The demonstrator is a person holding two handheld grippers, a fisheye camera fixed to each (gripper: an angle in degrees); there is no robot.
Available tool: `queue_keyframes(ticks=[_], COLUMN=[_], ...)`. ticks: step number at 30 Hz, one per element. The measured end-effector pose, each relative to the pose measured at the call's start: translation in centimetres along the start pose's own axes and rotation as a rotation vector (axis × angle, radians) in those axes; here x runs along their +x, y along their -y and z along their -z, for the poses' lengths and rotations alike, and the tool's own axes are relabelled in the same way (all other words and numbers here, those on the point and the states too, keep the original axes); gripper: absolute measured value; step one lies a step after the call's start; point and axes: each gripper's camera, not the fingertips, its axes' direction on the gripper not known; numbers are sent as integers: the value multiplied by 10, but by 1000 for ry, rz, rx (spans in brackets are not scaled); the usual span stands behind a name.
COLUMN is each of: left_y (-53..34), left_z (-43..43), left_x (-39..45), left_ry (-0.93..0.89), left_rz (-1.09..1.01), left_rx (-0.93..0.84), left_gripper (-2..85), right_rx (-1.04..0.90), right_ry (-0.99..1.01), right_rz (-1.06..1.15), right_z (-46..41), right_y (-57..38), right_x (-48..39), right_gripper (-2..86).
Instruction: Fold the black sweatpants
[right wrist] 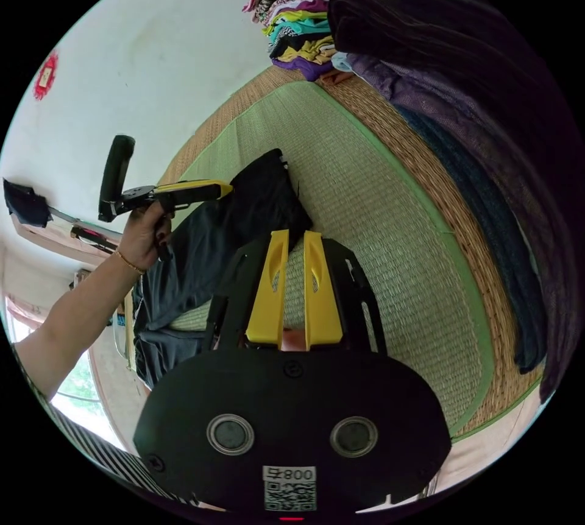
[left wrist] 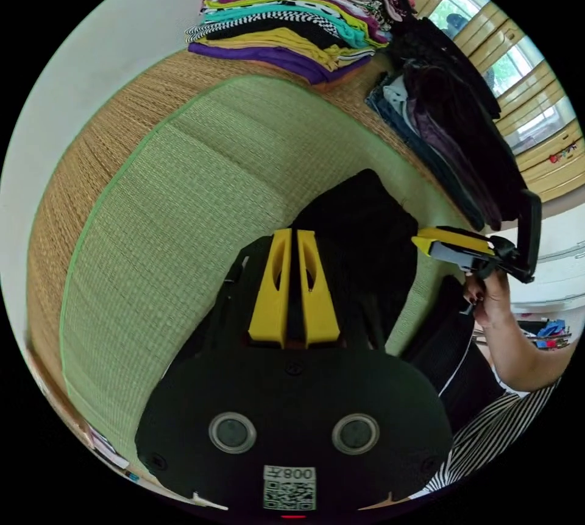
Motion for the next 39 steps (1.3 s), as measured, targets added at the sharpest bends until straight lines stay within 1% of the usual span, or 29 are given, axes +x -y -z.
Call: queue_keyframes(ticks=[1,4,6,8,9,10,11,12,13,15,18,19,23,27,31,33,37,39], left_y=[4,6,6,10,13,21,27,29,31,30,17,10,-17,-31,-40,-42,-53,-59], left_z=[2,18,30,33,30,18,5,0,-6,-7,-5,-8,-27,-46,-57,-60,-56,-50], left_x=[3,13,20,29,30,33,34,34,36,42,59,68,97,109,115,116,117,117], left_ry=[-16,-72,-90,-67,-63,-53,-42,-39,-37,-66,-210,-256,-338,-302,-214,-220,-240,-262], left_rz=[-3,-11,-23,-19,-24,-35,-13,-7,1,5,-50,-86,-153,-150,-141,-139,-126,-124], left_rx=[5,104,174,217,205,141,74,49,22,41,78,60,-25,-92,-128,-146,-107,-65], left_gripper=[19,11,9,10,12,14,20,23,29,39,60,67,81,81,47,32,15,13], right_rx=[-1,34,106,119,114,103,53,-1,-12,-24,-26,-30,-97,-191,-203,-207,-212,-141], right_ry=[8,70,156,125,107,100,84,90,98,53,24,19,-10,-45,-82,-77,-54,-50], right_rz=[7,34,84,106,104,99,73,34,24,3,-10,-7,22,38,29,38,49,63], right_z=[0,15,44,58,60,57,48,39,37,42,60,64,90,92,91,92,102,126], right_y=[-1,-9,-19,-25,-29,-29,-30,-31,-33,-44,-62,-67,-107,-143,-153,-152,-150,-149], right_x=[3,15,19,23,30,35,48,62,67,83,98,100,99,89,84,82,75,68], right_gripper=[36,28,24,23,23,23,24,24,24,25,29,30,52,69,70,67,53,40])
